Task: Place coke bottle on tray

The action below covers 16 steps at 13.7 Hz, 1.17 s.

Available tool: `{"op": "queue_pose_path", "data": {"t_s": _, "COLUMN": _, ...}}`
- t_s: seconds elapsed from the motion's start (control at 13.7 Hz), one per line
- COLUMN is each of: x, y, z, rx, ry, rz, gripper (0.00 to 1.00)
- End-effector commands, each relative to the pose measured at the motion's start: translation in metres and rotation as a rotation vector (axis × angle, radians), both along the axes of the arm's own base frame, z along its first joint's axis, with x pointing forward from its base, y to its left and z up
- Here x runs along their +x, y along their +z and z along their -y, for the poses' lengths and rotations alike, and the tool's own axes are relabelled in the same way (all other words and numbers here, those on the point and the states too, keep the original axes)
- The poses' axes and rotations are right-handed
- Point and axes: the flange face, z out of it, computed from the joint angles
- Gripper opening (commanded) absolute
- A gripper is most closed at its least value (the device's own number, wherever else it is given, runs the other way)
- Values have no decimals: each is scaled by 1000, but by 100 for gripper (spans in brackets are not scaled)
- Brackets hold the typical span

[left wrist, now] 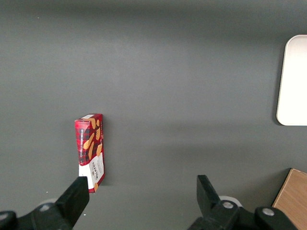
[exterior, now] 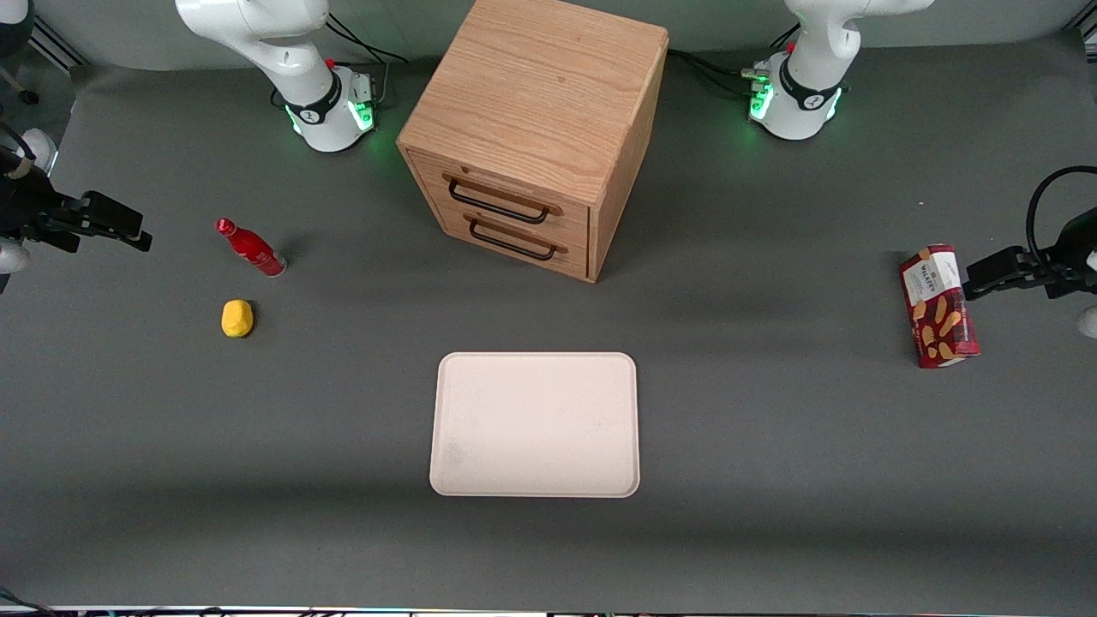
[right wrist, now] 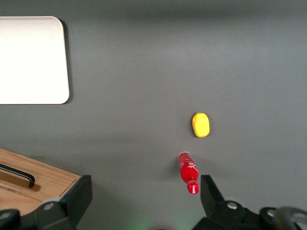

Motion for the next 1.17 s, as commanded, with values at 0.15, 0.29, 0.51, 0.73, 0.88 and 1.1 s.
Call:
{"op": "queue_pose_path", "data": {"t_s": 0.15, "x": -3, "y": 6, "z": -2, "rx": 10, "ry": 6, "rz": -1, "gripper": 100}}
{"op": "queue_pose_path", "data": {"t_s": 0.29, "x": -3, "y": 5, "z": 0, "rx": 10, "ry": 4, "rz": -3, "gripper": 100}}
{"op": "queue_pose_path", "data": {"t_s": 0.51, "x": -3, "y": 4, "z": 2, "rx": 10, "ry": 4, "rz": -6, "gripper": 100}}
{"op": "queue_pose_path", "data": {"t_s": 0.73, "x": -3, "y": 2, "z": 7, "rx": 10, "ry": -6, "rz": -13, "gripper": 100}}
{"op": "queue_pose_path", "data": {"t_s": 0.88, "x": -12, "y": 5, "z": 14, "rx": 5, "ry": -20, "rz": -10, "gripper": 100}}
{"op": "queue_pose_path", "data": {"t_s": 1.1, "x": -44, "y": 14, "z": 38, "rx": 4, "ry": -31, "rz": -6, "gripper": 100}}
